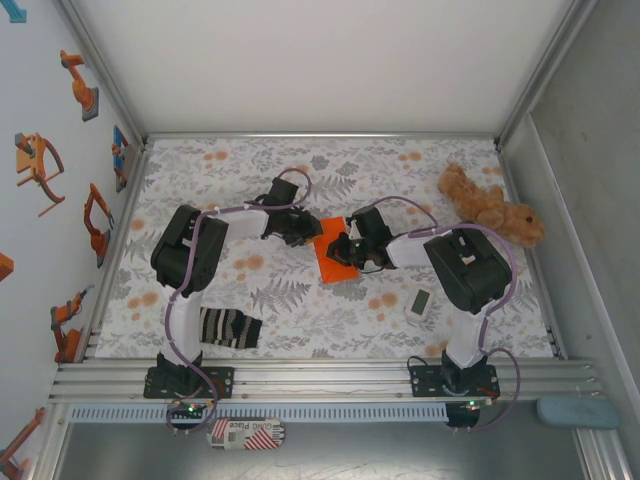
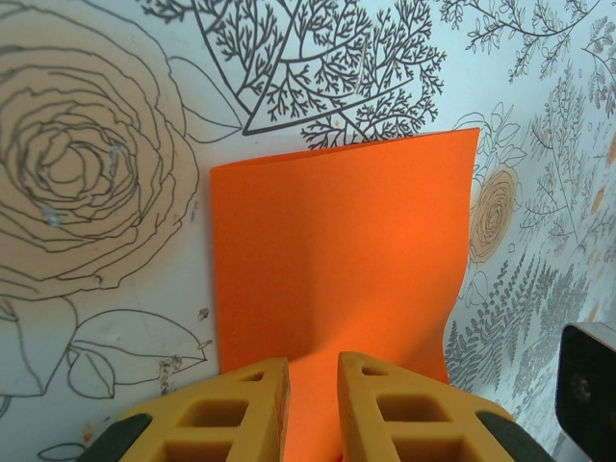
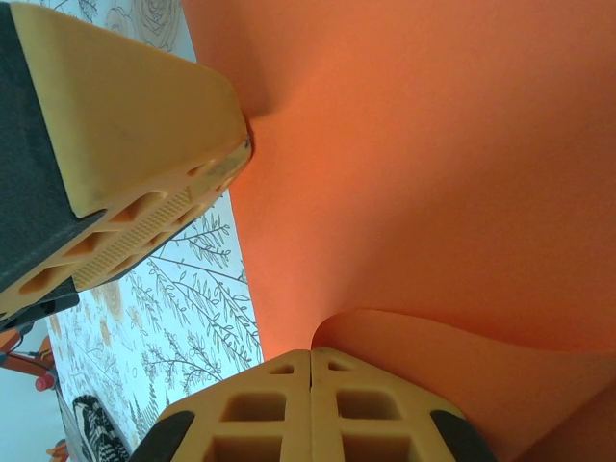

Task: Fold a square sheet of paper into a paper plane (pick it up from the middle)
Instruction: Fold the triangle a second time at the center of the table.

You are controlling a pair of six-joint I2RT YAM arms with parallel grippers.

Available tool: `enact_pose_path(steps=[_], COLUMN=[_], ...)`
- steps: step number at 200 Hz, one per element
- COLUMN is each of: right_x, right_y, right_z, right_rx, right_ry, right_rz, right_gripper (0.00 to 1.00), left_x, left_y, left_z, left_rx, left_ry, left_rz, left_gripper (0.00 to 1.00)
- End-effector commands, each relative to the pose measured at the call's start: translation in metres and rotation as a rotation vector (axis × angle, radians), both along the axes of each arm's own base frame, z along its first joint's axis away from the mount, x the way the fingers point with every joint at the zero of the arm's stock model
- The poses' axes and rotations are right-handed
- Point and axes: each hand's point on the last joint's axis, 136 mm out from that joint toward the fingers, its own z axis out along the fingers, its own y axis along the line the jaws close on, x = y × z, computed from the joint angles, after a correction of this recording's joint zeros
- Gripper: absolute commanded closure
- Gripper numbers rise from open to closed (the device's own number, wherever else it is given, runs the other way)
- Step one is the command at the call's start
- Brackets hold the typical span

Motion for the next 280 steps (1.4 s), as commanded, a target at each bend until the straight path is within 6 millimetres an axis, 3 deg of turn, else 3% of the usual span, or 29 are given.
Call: enact_pose_path(steps=[1, 78, 158, 227, 260, 280], right_x=[0.002, -0.001, 0.002, 0.000, -0.005, -0.008], right_y=[0.001, -0.001, 0.002, -0.001, -0.005, -0.008], right_z=[-0.006, -0.011, 0.000, -0.008, -0.017, -0.023], right_rx=[-0.026, -0.044, -0.018, -0.044, -0.066, -0.083], right_ry=[0.008, 0.018, -0.026, 0.000, 0.046, 0.071], right_rz=[-0.007, 0.012, 0.019, 0.011, 0.002, -0.007], right_gripper=[1.00, 1.00, 1.00, 1.00, 1.00, 0.88], left_x=[-0.018, -0.016, -0.018, -0.018, -0.010, 0.005], left_y=[0.013, 0.012, 0.014, 0.013, 0.009, 0.008], left_z=[-0.034, -0.033, -0.035, -0.034, -0.018, 0.004], left_rx=[0.088, 0.088, 0.093, 0.094, 0.076, 0.043], left_ry=[0.091, 0.091, 0.098, 0.095, 0.071, 0.029], left_rz=[0.001, -0.002, -0.001, -0.005, -0.008, 0.020], left_gripper=[0.79, 0.79, 0.79, 0.79, 0.79, 0.78])
